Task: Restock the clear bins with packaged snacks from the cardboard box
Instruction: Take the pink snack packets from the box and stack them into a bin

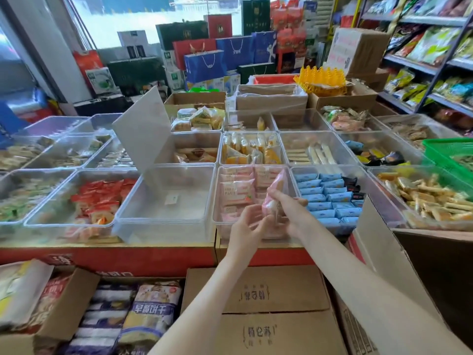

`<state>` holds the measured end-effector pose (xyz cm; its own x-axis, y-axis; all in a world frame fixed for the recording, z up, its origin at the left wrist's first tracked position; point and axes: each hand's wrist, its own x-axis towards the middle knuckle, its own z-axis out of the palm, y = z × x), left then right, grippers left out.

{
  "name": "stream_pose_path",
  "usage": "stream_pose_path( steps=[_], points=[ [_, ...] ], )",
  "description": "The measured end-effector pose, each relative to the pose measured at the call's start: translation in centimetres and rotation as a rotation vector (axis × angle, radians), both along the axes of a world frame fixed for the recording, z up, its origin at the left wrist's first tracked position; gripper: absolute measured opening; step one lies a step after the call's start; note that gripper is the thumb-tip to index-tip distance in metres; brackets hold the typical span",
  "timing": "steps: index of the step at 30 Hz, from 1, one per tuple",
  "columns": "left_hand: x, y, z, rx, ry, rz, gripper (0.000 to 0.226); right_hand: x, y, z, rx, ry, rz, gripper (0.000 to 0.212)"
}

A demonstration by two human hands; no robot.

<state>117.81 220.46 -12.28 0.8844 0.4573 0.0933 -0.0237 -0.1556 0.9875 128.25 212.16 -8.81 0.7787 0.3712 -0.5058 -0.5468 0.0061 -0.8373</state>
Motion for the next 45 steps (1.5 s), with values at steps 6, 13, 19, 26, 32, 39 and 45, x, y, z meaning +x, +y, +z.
stream_pose_path(
  steps=[6, 13, 19, 26, 32, 39, 45],
  points=[
    [4.3, 1.5, 0.3, 0.338, 0.058, 0.175, 0.026, 4.1, 0.7, 0.4, -0.072, -0.096, 0.144, 0.063],
    [8.1, 6.4, -0.8, 0.108, 0.163, 0.153, 0.033, 11.0, -0.4, -0.4, -0.346, -0.438, 0.294, 0.028],
    [13.7, 10.8, -2.8, 0.057, 0.223, 0.050, 0.039, 16.2, 1.4, -2.9, -0.303, -0.444, 0.311, 0.026],
    [21.5, 13.5, -5.6, 0.663, 0.341, 0.041, 0.042, 20.9, 3.2, -8.3, -0.510, -0.520, -0.048, 0.017],
    [26.2, 12.9, -7.0, 0.820, 0.407, -0.002, 0.038, 22.4, 3.1, -10.1, -0.708, -0.551, -0.229, 0.019],
    [29.0, 14.7, -7.7, 0.884, 0.428, 0.015, 0.024, 23.3, 4.4, -9.7, -0.846, -0.602, -0.170, 0.012],
    [29.3, 15.8, -9.7, 1.032, 0.644, -0.087, 0.025, 23.9, 7.9, -11.7, -0.908, -0.480, 0.033, 0.012]
  ],
)
